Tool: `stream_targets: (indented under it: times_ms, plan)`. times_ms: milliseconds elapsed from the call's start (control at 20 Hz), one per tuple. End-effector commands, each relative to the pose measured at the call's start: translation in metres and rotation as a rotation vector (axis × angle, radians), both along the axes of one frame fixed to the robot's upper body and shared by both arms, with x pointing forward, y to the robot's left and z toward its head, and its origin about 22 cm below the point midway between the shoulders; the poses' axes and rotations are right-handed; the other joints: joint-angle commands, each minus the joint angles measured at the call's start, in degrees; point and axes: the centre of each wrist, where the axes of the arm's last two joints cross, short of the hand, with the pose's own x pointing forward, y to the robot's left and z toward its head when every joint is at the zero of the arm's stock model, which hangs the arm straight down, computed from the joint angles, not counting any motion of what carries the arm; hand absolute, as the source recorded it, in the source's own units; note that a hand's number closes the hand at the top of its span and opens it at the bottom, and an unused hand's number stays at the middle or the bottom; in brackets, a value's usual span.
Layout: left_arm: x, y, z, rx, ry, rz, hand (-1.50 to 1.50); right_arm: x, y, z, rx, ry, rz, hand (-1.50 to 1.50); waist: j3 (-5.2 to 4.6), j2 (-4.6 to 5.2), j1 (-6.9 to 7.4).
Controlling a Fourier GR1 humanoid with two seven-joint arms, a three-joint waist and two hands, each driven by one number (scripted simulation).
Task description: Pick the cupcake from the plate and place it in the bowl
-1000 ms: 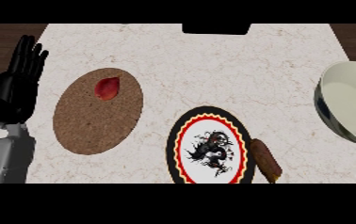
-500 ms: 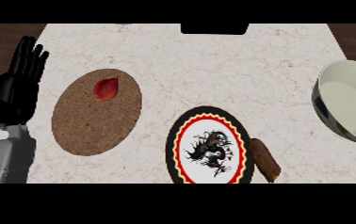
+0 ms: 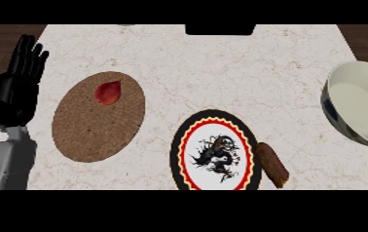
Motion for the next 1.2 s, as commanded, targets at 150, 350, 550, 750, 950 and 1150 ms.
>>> stream_targets:
  times_ms: [150, 350, 550, 750, 950, 1150]
  plan:
    - [-0.006, 0.008, 0.0, -0.012, -0.002, -0.004, 0.0, 0.022, 0.019, -0.044, 0.213, 0.055, -0.067, -1.5, 0.01, -0.03, -0.07]
    - [-0.004, -0.01, -0.004, 0.012, 0.005, 0.012, 0.0, 0.018, 0.016, -0.056, 0.387, -0.086, -0.032, -1.5, 0.06, -0.05, -0.37]
    - [0.004, 0.003, 0.008, -0.002, -0.014, 0.006, 0.0, 0.018, 0.011, -0.056, 0.45, -0.3, -0.124, -1.5, 0.11, 0.16, -0.23]
    - [-0.003, 0.01, 0.008, 0.009, -0.009, 0.001, 0.0, -0.005, -0.023, -0.035, 0.504, -0.42, -0.249, -1.5, 0.11, 0.17, -0.2]
    - [-0.006, -0.011, -0.007, -0.015, -0.011, -0.012, 0.0, -0.041, -0.06, -0.013, 0.532, -0.458, -0.371, -1.5, 0.23, 0.48, 0.24]
    - [-0.006, -0.01, 0.007, -0.016, -0.012, -0.019, 0.0, -0.074, -0.082, -0.003, 0.605, -0.477, -0.409, -1.5, 0.36, 0.44, 0.6]
